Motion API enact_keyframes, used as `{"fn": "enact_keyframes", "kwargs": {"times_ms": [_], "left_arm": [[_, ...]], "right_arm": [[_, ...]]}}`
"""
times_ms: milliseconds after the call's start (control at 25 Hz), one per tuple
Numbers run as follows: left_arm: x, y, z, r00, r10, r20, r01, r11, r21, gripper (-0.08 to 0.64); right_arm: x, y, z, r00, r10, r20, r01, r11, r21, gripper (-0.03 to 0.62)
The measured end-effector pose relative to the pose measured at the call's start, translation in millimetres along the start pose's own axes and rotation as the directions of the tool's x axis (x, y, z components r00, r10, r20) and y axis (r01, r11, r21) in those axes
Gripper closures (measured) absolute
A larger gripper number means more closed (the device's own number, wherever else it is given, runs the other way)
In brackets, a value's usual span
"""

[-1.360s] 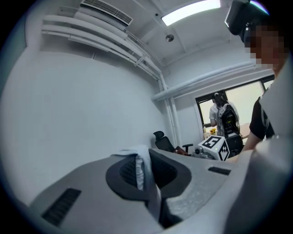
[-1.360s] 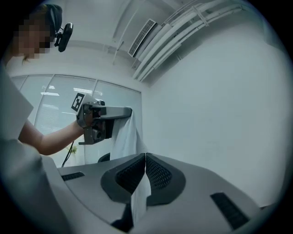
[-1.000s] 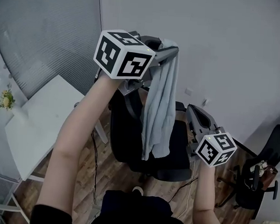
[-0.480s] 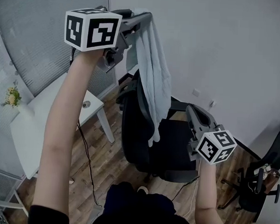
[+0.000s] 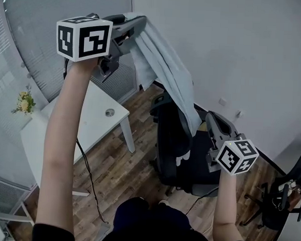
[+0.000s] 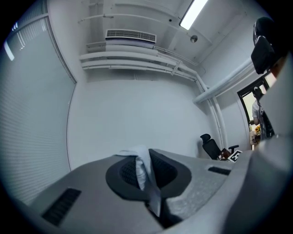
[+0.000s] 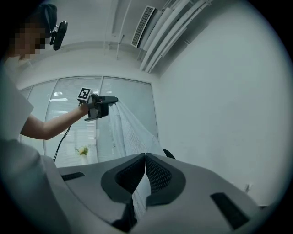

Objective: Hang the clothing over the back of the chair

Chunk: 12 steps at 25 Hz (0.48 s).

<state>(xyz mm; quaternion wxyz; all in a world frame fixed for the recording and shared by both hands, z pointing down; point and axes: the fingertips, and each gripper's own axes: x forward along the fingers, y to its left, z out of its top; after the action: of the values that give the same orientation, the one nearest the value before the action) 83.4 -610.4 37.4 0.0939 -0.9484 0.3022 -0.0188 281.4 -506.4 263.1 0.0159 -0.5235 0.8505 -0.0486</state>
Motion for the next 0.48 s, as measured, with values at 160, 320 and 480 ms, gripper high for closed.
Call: {"fn": "enact_keyframes", "kwargs": {"times_ms": [160,320,480], "left_arm": [[-47.4,41.4,-9.1,0.999,0.034,0.010,-0.034,0.999,-0.016,0.543],[-83.8,71.7,-20.0,0.997,0.074,0.007,-0.074,0.997,-0.033,0.543],[-95.4,79.4,-34.2,0.995,0.102,-0.020,-0.103,0.993,-0.049,0.543]], "right_arm": [[24.7,31.1,-0.8,1.000,-0.013,-0.018,0.013,1.000,-0.021,0.563],[33.2,42.3,0.6,0.999,-0.041,-0.020,0.040,0.999,-0.028,0.563],[29.7,28.8,2.3,0.997,-0.074,-0.025,0.073,0.997,-0.017,0.563]]}}
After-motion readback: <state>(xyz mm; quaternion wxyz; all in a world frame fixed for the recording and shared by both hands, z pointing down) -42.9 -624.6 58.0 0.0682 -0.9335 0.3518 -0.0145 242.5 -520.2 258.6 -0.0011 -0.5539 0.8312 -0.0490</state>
